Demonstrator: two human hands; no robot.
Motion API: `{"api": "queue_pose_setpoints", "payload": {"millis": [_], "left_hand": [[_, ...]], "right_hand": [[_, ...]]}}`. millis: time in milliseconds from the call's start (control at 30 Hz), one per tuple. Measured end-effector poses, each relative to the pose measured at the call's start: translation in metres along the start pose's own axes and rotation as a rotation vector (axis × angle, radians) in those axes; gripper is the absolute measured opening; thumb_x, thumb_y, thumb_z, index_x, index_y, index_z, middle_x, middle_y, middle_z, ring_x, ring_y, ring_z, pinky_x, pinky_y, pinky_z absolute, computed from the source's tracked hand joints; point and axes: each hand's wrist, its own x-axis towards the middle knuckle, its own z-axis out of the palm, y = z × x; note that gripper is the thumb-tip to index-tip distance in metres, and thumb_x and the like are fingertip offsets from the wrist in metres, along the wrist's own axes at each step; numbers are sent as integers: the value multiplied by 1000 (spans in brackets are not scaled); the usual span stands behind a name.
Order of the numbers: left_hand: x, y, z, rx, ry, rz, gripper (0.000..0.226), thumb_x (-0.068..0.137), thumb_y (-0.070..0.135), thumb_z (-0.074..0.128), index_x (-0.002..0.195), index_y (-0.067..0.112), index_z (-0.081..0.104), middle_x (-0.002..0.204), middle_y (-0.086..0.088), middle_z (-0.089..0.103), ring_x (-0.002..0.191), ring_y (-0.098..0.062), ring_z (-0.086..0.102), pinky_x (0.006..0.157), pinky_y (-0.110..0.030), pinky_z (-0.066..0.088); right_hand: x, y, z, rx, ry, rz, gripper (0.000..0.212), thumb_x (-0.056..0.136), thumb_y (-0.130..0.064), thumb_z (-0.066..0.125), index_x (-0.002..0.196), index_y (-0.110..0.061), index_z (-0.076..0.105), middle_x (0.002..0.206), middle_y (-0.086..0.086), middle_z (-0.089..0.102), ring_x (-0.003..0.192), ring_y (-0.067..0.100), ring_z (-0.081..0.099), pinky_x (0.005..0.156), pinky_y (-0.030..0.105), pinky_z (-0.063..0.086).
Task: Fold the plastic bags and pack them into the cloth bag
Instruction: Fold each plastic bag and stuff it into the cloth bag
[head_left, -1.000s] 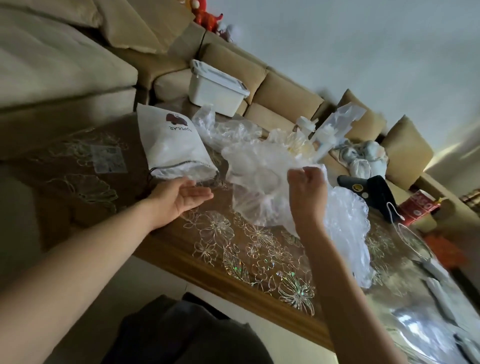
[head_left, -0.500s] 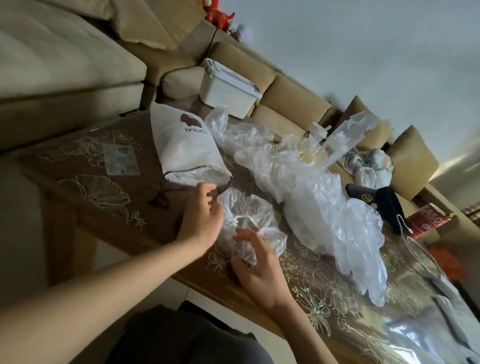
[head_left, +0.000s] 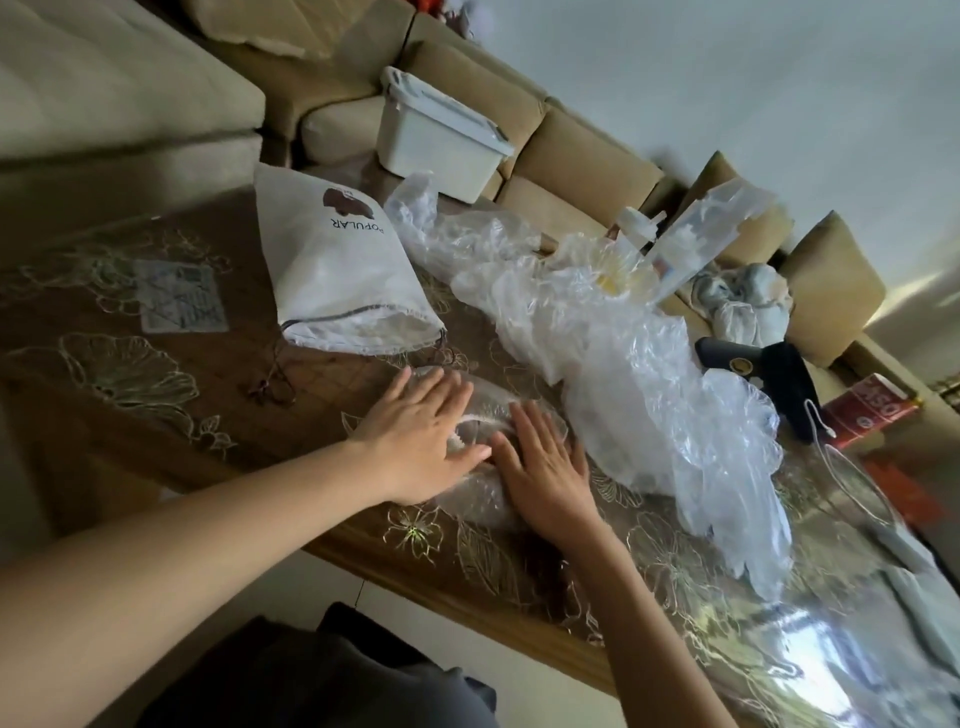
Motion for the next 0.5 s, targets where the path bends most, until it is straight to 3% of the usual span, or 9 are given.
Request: {"api": "queue_pose_setpoints", "payload": {"millis": [100,167,233,267,333,367,433,500], "left_hand": [[-1,0,0,22,-18,3,80,91,66,9,148,16,-16,156,-3,-20,143,-17,-19,115,-39,-16],[-4,2,-3,-65,48,25,80,91,67,11,150,17,-9,157,-2,-15,144,-16,-14,116,-37,-14],[-17,-1,-4,-251,251,125,79,89,68,11,151,18,14,159,0,7,145,-14,2,115,-29,-8],[-25,-5,-3,-313,353,207,79,88,69,12,146,19,30,155,0,23,143,-13,15,114,-26,-2],[-43,-12,-7,-274,431,383,73,87,70,23,134,20,50,142,2,46,134,-12,35,110,-28,10],[-50,-15,-9,-217,403,437,70,86,69,30,133,22,50,140,3,48,131,-12,40,109,-28,14],[-55,-16,-9,-169,285,465,70,84,66,36,142,26,38,146,10,38,136,-8,34,106,-16,12],[-53,-17,-8,-208,254,418,62,89,54,41,144,27,33,145,13,37,135,-4,34,101,-9,15]], "right_hand": [[0,6,1,48,20,-31,59,97,-56,17,150,-31,8,158,-10,0,144,6,-6,118,43,-8],[-7,9,1,246,179,-63,55,99,-50,28,148,-25,24,157,-4,19,145,11,11,118,48,8],[-25,13,-4,450,375,-95,49,93,-48,38,137,-26,43,144,-6,43,135,12,37,110,48,31],[-37,14,-6,490,416,-131,44,90,-49,40,130,-33,47,136,-15,49,128,5,43,107,41,37],[-59,16,-8,482,371,-239,40,85,-53,44,123,-46,40,130,-28,44,124,-9,40,105,23,34],[-67,17,-7,464,333,-289,44,83,-54,46,125,-46,37,134,-26,42,127,-8,36,106,18,29],[-74,16,-3,383,258,-331,56,80,-54,49,133,-38,37,143,-15,38,135,0,30,110,19,23],[-71,15,2,382,191,-292,66,79,-55,50,138,-29,39,147,-7,37,136,9,32,113,29,27]]}}
